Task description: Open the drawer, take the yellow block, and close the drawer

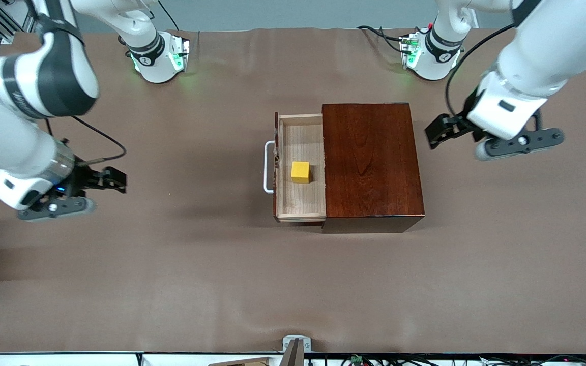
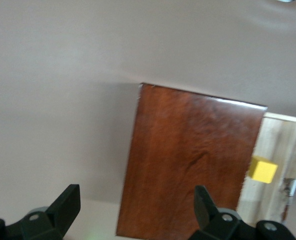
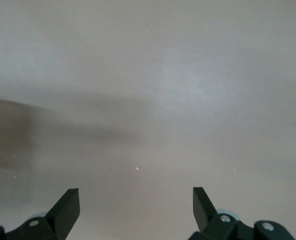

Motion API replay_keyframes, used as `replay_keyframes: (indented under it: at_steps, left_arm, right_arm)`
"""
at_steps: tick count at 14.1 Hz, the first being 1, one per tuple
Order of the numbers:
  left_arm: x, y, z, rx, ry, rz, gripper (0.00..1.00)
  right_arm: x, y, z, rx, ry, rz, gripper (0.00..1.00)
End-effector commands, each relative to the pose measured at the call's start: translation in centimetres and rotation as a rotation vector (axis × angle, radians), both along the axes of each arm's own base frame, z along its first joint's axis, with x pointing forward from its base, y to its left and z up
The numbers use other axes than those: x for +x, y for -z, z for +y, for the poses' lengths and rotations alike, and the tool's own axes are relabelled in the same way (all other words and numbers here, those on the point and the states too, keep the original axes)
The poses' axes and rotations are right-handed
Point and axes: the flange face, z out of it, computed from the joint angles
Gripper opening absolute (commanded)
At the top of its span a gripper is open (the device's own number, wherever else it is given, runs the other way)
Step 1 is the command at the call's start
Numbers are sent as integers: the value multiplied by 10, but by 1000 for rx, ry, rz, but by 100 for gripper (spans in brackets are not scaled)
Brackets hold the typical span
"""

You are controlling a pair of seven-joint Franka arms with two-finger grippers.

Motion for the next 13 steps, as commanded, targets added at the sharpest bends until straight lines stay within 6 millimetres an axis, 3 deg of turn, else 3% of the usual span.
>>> replay_keyframes:
  at_steps: [1, 4, 7, 10, 13]
  left_arm:
    - [-17, 7, 39, -3, 10, 3, 100]
    - [-2, 9, 92, -9, 58, -10, 100]
    - [6, 8, 125, -12, 76, -36, 100]
    - [20, 15, 149, -17, 121, -72, 100]
    - [29, 18, 147, -21, 125, -105, 100]
  right_arm:
    - [18, 37, 34, -4, -37, -21, 100]
    - [10, 60, 76, -14, -112, 5, 100]
    - [-16, 63, 157, -4, -241, 1, 100]
    - [-43, 61, 213, -2, -347, -3, 100]
    - [-66, 52, 246, 16, -534, -1, 100]
